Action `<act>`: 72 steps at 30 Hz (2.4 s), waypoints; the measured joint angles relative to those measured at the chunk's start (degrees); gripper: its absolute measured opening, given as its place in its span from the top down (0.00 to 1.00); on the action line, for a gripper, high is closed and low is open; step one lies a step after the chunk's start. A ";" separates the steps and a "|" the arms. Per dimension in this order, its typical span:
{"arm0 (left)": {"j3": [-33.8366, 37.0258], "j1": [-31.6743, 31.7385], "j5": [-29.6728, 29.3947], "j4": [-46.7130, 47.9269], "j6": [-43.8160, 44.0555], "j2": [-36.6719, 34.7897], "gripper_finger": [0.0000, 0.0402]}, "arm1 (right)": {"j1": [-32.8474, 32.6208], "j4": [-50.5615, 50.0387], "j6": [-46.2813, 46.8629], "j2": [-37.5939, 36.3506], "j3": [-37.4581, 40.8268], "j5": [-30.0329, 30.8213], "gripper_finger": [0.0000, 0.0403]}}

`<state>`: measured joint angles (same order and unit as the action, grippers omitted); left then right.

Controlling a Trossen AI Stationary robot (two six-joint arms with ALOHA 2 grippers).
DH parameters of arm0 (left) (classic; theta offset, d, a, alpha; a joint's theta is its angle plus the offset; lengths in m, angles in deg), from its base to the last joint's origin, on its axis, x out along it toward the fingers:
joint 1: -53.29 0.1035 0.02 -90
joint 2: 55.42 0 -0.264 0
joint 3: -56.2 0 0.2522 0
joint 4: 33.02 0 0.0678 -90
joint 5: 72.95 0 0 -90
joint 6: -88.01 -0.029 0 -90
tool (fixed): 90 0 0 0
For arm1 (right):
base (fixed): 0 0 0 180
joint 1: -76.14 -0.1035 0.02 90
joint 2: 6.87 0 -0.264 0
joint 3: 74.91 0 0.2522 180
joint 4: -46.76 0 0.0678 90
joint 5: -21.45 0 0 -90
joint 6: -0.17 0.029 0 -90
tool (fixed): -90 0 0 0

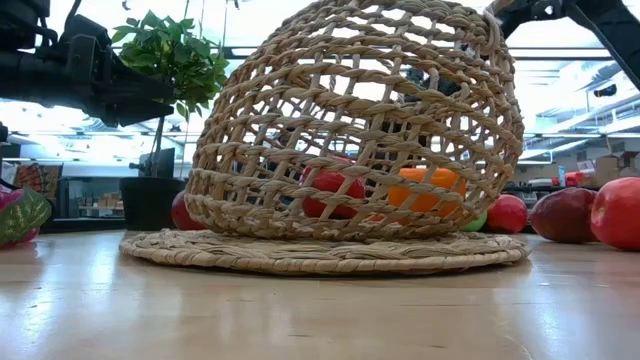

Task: Build produce basket
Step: Put the red mango into the brown basket

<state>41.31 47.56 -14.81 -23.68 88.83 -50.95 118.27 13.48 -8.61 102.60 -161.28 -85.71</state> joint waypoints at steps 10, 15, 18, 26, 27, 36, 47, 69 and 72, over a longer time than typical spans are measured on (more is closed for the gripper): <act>0.00 0.00 0.00 0.00 0.02 0.00 0.01 | 1.49 -16.14 0.25 -5.84 -6.98 2.05 0.28; 0.00 -0.01 0.00 -0.02 0.00 0.00 0.01 | 1.60 -22.22 2.39 -11.29 -7.95 2.24 0.28; 0.00 -0.02 0.00 0.00 0.02 0.01 0.01 | 1.57 -25.93 4.38 -14.76 -7.91 2.28 0.28; 0.00 -0.02 0.00 0.00 0.02 0.00 0.01 | -0.10 -32.05 10.92 -27.02 -7.88 2.01 0.28; 0.00 -0.02 0.02 0.00 0.02 0.00 0.01 | -0.51 -32.35 11.93 -28.78 -7.88 1.46 0.28; 0.00 -0.02 0.02 -0.01 0.02 0.00 0.01 | -8.82 -32.07 19.36 -40.00 -7.89 -6.12 0.28; 0.00 -0.02 0.00 -0.02 0.02 0.02 0.01 | -24.81 -26.77 18.29 -43.97 -7.88 -4.60 0.28; 0.00 -0.01 0.01 0.00 0.02 0.01 0.01 | -36.84 -21.19 -36.12 -38.17 -7.88 7.14 0.26; 0.00 -0.02 0.00 0.00 0.02 0.00 0.01 | -37.48 -20.91 -41.53 -36.13 -7.88 11.03 0.26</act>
<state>41.31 47.53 -14.81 -23.69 88.85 -50.95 80.79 -7.43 -50.14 66.47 -169.16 -74.68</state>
